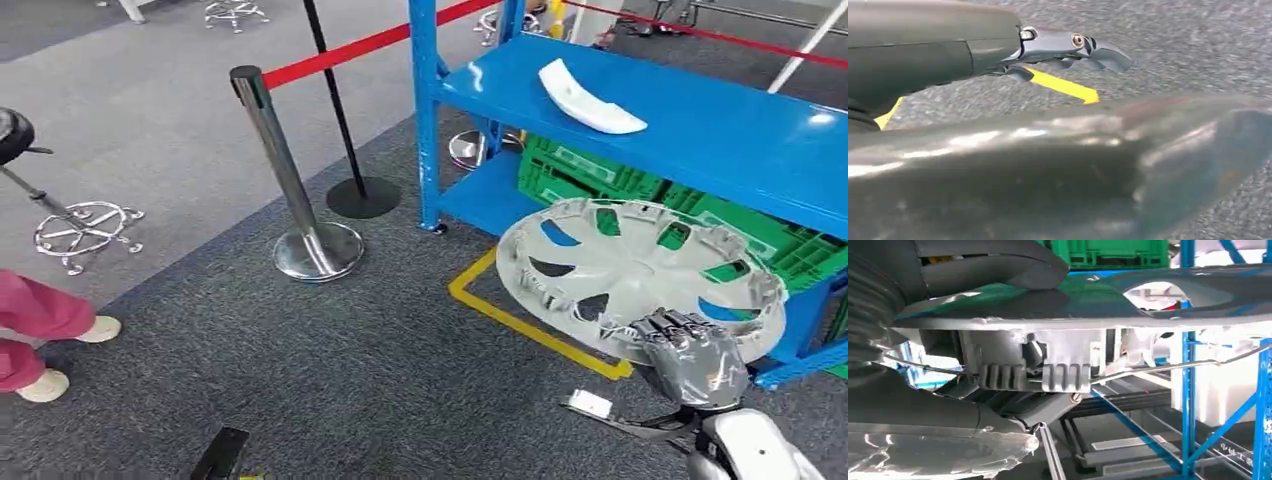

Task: Take the parts from the cabinet and place them on the table.

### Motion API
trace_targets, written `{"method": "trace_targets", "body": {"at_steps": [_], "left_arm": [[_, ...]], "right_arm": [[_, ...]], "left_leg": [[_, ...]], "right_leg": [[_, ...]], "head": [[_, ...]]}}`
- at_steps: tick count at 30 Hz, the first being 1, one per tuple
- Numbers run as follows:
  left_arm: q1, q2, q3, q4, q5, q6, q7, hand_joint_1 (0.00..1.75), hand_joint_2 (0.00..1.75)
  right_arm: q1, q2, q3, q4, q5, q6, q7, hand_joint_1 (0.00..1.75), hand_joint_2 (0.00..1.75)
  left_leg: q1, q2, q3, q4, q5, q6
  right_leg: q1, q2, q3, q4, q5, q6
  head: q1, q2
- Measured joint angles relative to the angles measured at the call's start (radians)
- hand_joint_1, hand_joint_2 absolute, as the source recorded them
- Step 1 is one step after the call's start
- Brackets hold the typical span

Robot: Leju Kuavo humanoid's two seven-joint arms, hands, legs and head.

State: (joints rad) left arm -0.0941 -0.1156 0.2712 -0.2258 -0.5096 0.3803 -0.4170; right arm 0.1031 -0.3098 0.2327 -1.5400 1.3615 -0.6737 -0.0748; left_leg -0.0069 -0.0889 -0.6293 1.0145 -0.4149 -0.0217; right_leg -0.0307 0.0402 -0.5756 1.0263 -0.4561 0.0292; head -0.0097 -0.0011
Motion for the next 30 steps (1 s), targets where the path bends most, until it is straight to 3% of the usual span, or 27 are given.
{"method": "trace_targets", "body": {"at_steps": [1, 2, 3, 4, 5, 7, 8, 9, 10, 13, 14, 15, 16, 18, 19, 20, 22, 23, 24, 25, 26, 28, 29, 30], "left_arm": [[-0.005, 0.0, 0.0, 0.0, -0.001, 0.0, 0.0, 0.0, 0.0], [-0.008, -0.001, 0.0, 0.0, -0.001, 0.0, 0.0, 0.0, 0.0], [-0.009, -0.002, 0.0, 0.0, -0.002, 0.0, 0.002, 0.0, 0.0], [-0.008, -0.002, 0.0, 0.0, -0.003, 0.0, 0.003, 0.0, 0.0], [-0.007, -0.002, 0.0, 0.0, -0.004, 0.0, 0.004, 0.0, 0.0], [-0.006, -0.001, 0.0, 0.0, -0.004, 0.0, 0.008, 0.0, 0.0], [-0.007, 0.0, 0.0, 0.0, -0.005, 0.0, 0.009, 0.0, 0.0], [-0.009, 0.001, 0.0, 0.0, -0.007, 0.0, 0.01, 0.0, 0.0], [-0.014, 0.002, 0.0, 0.0, -0.009, 0.0, 0.01, 0.0, 0.0], [-0.011, 0.003, 0.0, 0.0, -0.01, 0.0, 0.012, 0.0, 0.0], [-0.01, 0.004, 0.0, 0.0, -0.01, 0.0, 0.013, 0.0, 0.0], [-0.009, 0.002, 0.0, 0.0, -0.01, 0.0, 0.013, 0.0, 0.0], [-0.012, 0.006, 0.0, 0.0, -0.01, 0.0, 0.013, 0.0, 0.0], [-0.017, 0.004, 0.0, 0.0, -0.01, -0.001, 0.013, 0.0, 0.0], [-0.016, 0.003, 0.0, 0.0, -0.011, -0.002, 0.013, 0.0, 0.0], [-0.015, 0.003, 0.0, 0.0, -0.011, -0.004, 0.013, 0.0, 0.0], [-0.014, 0.003, 0.0, 0.0, -0.011, -0.004, 0.013, 0.0, 0.0], [-0.015, 0.003, 0.0, 0.0, -0.012, -0.004, 0.013, 0.0, 0.0], [-0.014, 0.003, 0.0, 0.0, -0.013, -0.004, 0.013, 0.0, 0.0], [-0.017, 0.006, 0.0, 0.0, -0.013, -0.004, 0.013, 0.0, 0.0], [-0.016, 0.005, 0.0, 0.0, -0.014, -0.003, 0.013, 0.0, 0.0], [-0.008, 0.005, 0.0, 0.0, -0.014, -0.003, 0.013, 0.0, 0.0], [-0.006, 0.008, 0.0, 0.0, -0.014, -0.003, 0.013, 0.0, 0.0], [-0.005, 0.007, 0.0, 0.0, -0.014, -0.003, 0.013, 0.0, 0.0]], "right_arm": [[0.0, 0.0, 0.0, 0.0, 0.0, 0.0, 0.0, 1.75, 1.75], [0.0, -0.003, 0.0, 0.0, 0.0, 0.0, 0.0, 1.75, 1.75], [0.0, -0.005, 0.0, 0.0, 0.0, 0.0, 0.0, 1.75, 1.75], [0.0, -0.006, 0.0, 0.0, 0.0, 0.0, 0.0, 1.75, 1.75], [0.0, -0.006, 0.0, 0.0, 0.0, 0.0, 0.0, 1.75, 1.75], [-0.002, -0.006, 0.0, 0.0, 0.001, 0.0, -0.001, 1.75, 1.75], [-0.006, -0.006, 0.001, 0.0, 0.003, 0.0, -0.001, 1.75, 1.75], [-0.008, -0.006, 0.002, -0.001, 0.003, 0.0, -0.001, 1.75, 1.75], [-0.009, -0.006, 0.003, -0.001, 0.003, 0.0, -0.001, 1.75, 1.75], [-0.016, -0.006, 0.006, -0.002, 0.006, 0.0, 0.0, 1.75, 1.75], [-0.015, -0.006, 0.007, -0.004, 0.006, 0.0, 0.0, 1.75, 1.75], [-0.016, -0.007, 0.007, -0.005, 0.006, 0.0, 0.0, 1.75, 1.75], [-0.015, -0.007, 0.007, -0.007, 0.007, 0.0, 0.0, 1.75, 1.75], [-0.014, -0.009, 0.006, -0.007, 0.007, 0.0, 0.003, 1.75, 1.75], [-0.013, -0.009, 0.007, -0.007, 0.008, 0.0, 0.001, 1.75, 1.75], [-0.012, -0.008, 0.007, -0.007, 0.008, 0.0, -0.002, 1.75, 1.75], [-0.01, -0.008, 0.007, -0.007, 0.007, 0.0, -0.005, 1.75, 1.75], [-0.01, -0.009, 0.006, -0.009, 0.006, 0.0, -0.007, 1.75, 1.75], [-0.01, -0.008, 0.006, -0.011, 0.003, 0.0, -0.01, 1.75, 1.75], [-0.01, -0.008, 0.006, -0.011, 0.003, 0.0, -0.013, 1.75, 1.75], [-0.007, -0.008, 0.005, -0.014, 0.002, 0.0, -0.014, 1.75, 1.75], [-0.007, -0.007, 0.005, -0.017, 0.0, 0.0, -0.019, 1.75, 1.75], [-0.007, -0.007, 0.005, -0.018, 0.0, 0.0, -0.019, 1.75, 1.75], [-0.007, -0.007, 0.005, -0.019, 0.0, 0.0, -0.019, 1.75, 1.75]], "left_leg": [[0.001, 0.043, -0.034, 0.065, -0.037, -0.006], [0.003, 0.065, -0.077, 0.153, -0.077, -0.01], [0.006, 0.075, -0.117, 0.233, -0.107, -0.011], [0.007, 0.078, -0.145, 0.288, -0.118, -0.012], [0.008, 0.078, -0.146, 0.287, -0.106, -0.011], [0.006, 0.081, -0.093, 0.182, -0.038, -0.005], [0.003, 0.101, -0.039, 0.084, 0.006, 0.003], [-0.006, 0.156, 0.003, 0.014, 0.027, 0.013], [-0.016, 0.171, 0.017, -0.027, 0.017, 0.017], [-0.018, 0.134, 0.008, -0.022, 0.018, 0.03], [-0.009, 0.119, 0.016, -0.033, 0.024, 0.04], [-0.006, 0.109, 0.017, -0.035, 0.025, 0.043], [-0.005, 0.098, 0.017, -0.035, 0.026, 0.049], [-0.006, 0.072, 0.017, -0.035, 0.024, 0.054], [-0.006, 0.058, 0.017, -0.034, 0.024, 0.054], [-0.006, 0.043, 0.018, -0.034, 0.024, 0.054], [-0.001, 0.013, 0.019, -0.031, 0.025, 0.052], [0.003, -0.004, 0.02, -0.026, 0.023, 0.048], [0.003, -0.018, 0.017, -0.021, 0.019, 0.039], [0.0, -0.031, 0.007, -0.009, 0.019, 0.031], [0.001, -0.042, -0.002, -0.01, 0.026, 0.027], [0.009, -0.063, -0.008, -0.013, 0.033, 0.014], [0.009, -0.075, -0.01, -0.012, 0.032, 0.01], [0.001, -0.018, -0.014, -0.001, 0.022, 0.004]], "right_leg": [[0.002, -0.017, 0.0, 0.0, 0.0, -0.006], [0.005, -0.033, 0.0, 0.0, -0.002, -0.007], [0.007, -0.049, 0.0, 0.0, -0.003, -0.01], [0.008, -0.065, 0.0, 0.0, -0.004, -0.01], [0.009, -0.079, 0.001, 0.0, -0.005, -0.011], [0.01, -0.102, 0.004, 0.0, -0.007, -0.009], [0.011, -0.114, 0.008, 0.0, -0.01, -0.007], [0.012, -0.123, 0.011, 0.0, -0.012, -0.003], [0.022, -0.134, 0.009, 0.008, -0.019, 0.006], [0.021, -0.171, 0.02, -0.006, -0.019, 0.018], [0.017, -0.167, 0.022, -0.004, -0.027, 0.026], [0.014, -0.106, 0.012, 0.017, -0.045, 0.028], [0.013, -0.069, -0.01, 0.07, -0.076, 0.027], [0.014, -0.041, -0.092, 0.237, -0.148, 0.029], [0.016, -0.04, -0.128, 0.303, -0.166, 0.031], [0.016, -0.04, -0.141, 0.316, -0.156, 0.031], [0.013, -0.038, -0.103, 0.216, -0.081, 0.033], [0.008, -0.027, -0.056, 0.113, -0.026, 0.036], [-0.003, 0.018, -0.021, 0.034, -0.001, 0.045], [-0.01, 0.069, -0.012, 0.014, -0.02, 0.048], [-0.008, 0.056, -0.007, 0.022, -0.019, 0.037], [0.0, 0.038, -0.01, 0.025, -0.019, 0.025], [-0.005, 0.023, -0.008, 0.022, -0.016, 0.018], [-0.004, 0.01, -0.004, 0.019, -0.015, 0.01]], "head": [[-0.008, 0.0], [-0.006, 0.0], [-0.007, 0.0], [-0.007, 0.0], [-0.007, 0.0], [-0.007, 0.0], [-0.007, 0.0], [-0.007, 0.0], [-0.009, 0.0], [-0.004, 0.0], [-0.005, 0.0], [0.0, 0.0], [0.001, 0.0], [0.006, 0.0], [0.007, 0.0], [0.006, 0.0], [0.007, 0.0], [0.006, 0.0], [0.007, 0.0], [0.009, 0.0], [0.006, 0.0], [0.006, 0.0], [0.008, 0.0], [0.007, 0.0]]}}
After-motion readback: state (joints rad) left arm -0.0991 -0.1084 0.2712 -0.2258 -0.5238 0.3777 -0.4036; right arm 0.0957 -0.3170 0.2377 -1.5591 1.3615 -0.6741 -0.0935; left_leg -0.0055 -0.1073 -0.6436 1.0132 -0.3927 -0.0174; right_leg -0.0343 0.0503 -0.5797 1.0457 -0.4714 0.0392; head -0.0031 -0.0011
